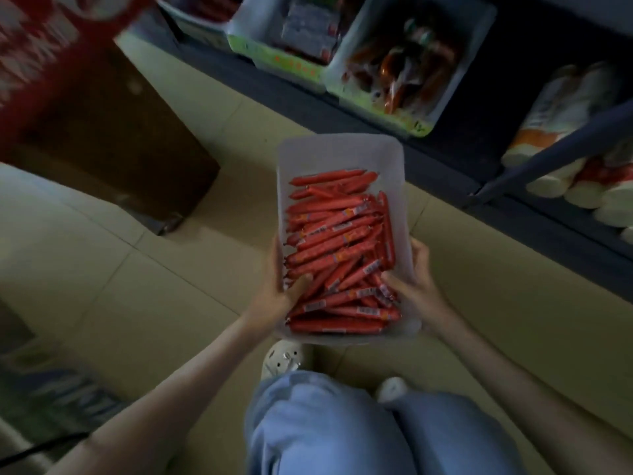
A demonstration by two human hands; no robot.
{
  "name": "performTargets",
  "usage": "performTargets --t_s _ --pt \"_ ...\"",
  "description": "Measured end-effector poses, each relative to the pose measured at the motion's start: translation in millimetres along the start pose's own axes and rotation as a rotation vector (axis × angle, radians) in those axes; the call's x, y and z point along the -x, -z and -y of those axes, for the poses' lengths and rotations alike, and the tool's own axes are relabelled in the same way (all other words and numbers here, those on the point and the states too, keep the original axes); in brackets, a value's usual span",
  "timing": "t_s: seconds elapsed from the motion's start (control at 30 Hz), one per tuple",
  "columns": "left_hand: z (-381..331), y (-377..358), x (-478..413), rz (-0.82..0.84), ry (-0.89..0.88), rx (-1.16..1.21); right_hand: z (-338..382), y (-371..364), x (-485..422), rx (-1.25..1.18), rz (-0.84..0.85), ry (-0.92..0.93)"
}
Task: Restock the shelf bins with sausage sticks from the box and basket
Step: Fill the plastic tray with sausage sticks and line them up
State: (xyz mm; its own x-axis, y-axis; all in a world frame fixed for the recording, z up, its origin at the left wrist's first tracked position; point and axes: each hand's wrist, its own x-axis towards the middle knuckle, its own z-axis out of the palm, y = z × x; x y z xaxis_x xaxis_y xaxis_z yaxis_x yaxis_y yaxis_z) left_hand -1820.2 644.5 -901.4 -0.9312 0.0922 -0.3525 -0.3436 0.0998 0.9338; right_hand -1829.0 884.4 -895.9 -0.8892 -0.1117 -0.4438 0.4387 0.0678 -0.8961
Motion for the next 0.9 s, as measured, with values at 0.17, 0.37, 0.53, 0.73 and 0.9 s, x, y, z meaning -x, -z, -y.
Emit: performTargets --t_s 0.17,0.37,0.53,0.73,0.9 --pt "84 -14 -26 0.047 0.045 -0.004 -88 5 -29 0.023 -0.029 -0.021" --pt "145 -36 -53 0.121 0.068 -0.075 -155 16 -40 -0.014 -0.092 -0.062" --pt "163 -64 -74 0.187 0.017 -0.211 -193 34 -34 -0.01 -0.185 -0.097" --pt "156 -75 -102 0.106 -0.155 -0.682 -202 46 -45 0.311 -0.36 0.014" --pt "133 -87 -141 0.387 -0.468 -1.335 -172 46 -85 1.249 -0.095 0.295"
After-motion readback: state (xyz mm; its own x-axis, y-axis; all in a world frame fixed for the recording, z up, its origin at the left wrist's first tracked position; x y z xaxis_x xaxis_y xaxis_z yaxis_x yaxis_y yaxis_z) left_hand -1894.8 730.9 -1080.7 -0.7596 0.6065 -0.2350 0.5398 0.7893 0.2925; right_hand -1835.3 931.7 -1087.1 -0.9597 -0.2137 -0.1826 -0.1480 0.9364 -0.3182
